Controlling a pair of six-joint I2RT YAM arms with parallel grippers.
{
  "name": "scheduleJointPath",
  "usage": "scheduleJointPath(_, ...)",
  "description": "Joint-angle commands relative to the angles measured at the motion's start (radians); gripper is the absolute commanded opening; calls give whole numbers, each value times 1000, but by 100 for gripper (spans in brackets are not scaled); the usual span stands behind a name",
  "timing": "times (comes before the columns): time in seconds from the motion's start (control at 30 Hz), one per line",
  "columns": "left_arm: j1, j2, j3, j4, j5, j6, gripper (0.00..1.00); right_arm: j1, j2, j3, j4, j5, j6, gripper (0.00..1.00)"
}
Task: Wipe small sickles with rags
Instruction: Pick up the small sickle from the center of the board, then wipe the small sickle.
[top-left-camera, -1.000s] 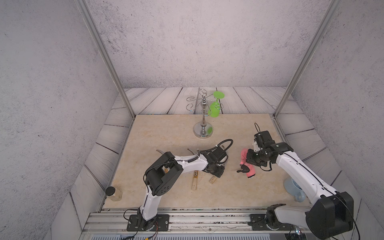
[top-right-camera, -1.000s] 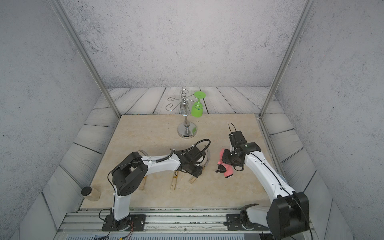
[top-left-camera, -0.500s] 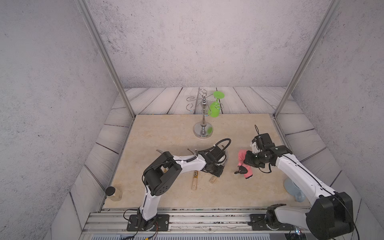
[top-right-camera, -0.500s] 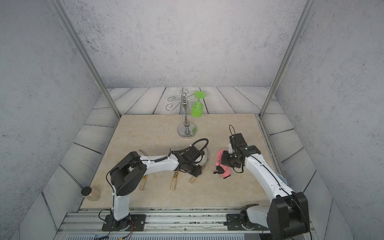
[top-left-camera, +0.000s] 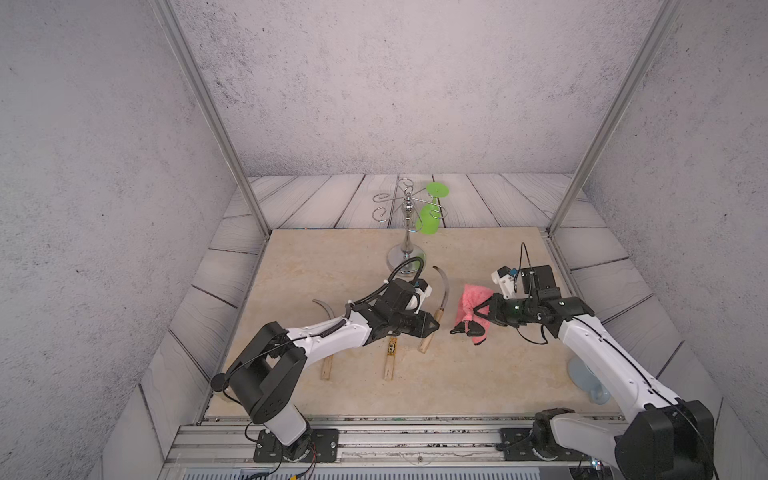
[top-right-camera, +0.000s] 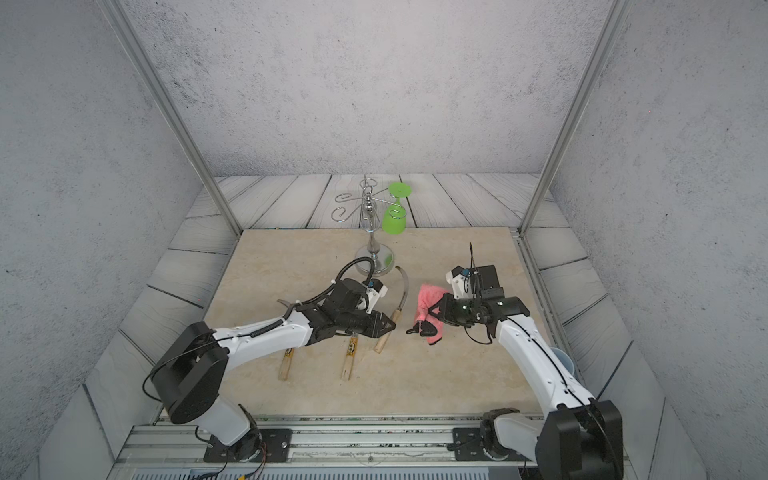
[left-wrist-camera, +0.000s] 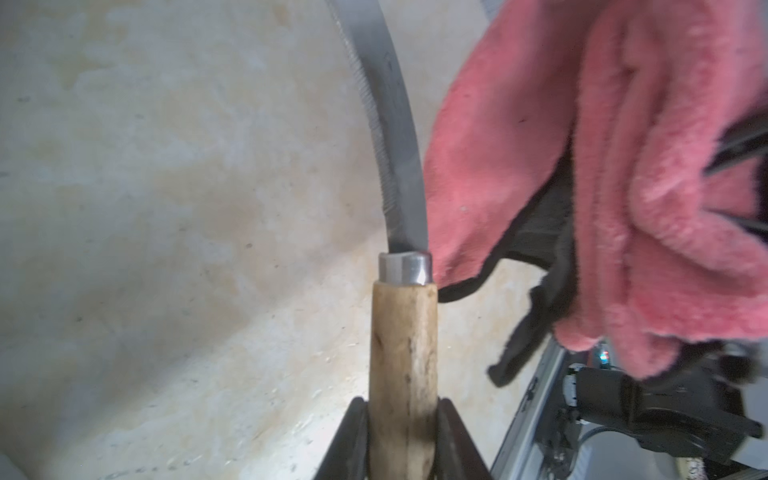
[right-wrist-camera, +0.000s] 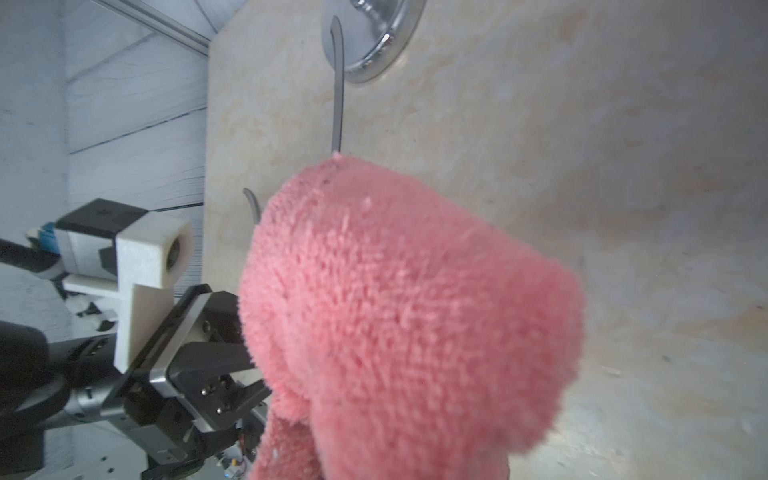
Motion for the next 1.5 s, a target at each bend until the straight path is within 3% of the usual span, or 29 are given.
scheduleJointPath(0.0, 1, -52, -55, 130, 24, -63, 0, -14, 8, -3, 126, -176, 45, 10)
scheduleJointPath(0.23, 4, -146, -140, 264, 8, -111, 0, -24, 23, -7, 250, -289, 125, 10)
scheduleJointPath(0.47, 4, -204, -185, 406, 23, -178, 0, -24, 61, 18, 257, -299, 134, 10)
scheduleJointPath(1.07, 3, -77, -168, 699, 131, -323, 0, -20, 103, 3, 522, -387, 319, 10)
scheduleJointPath(1.47, -4, -36, -125, 752, 151, -349, 0, 48, 126, -9, 463, -359, 266, 10)
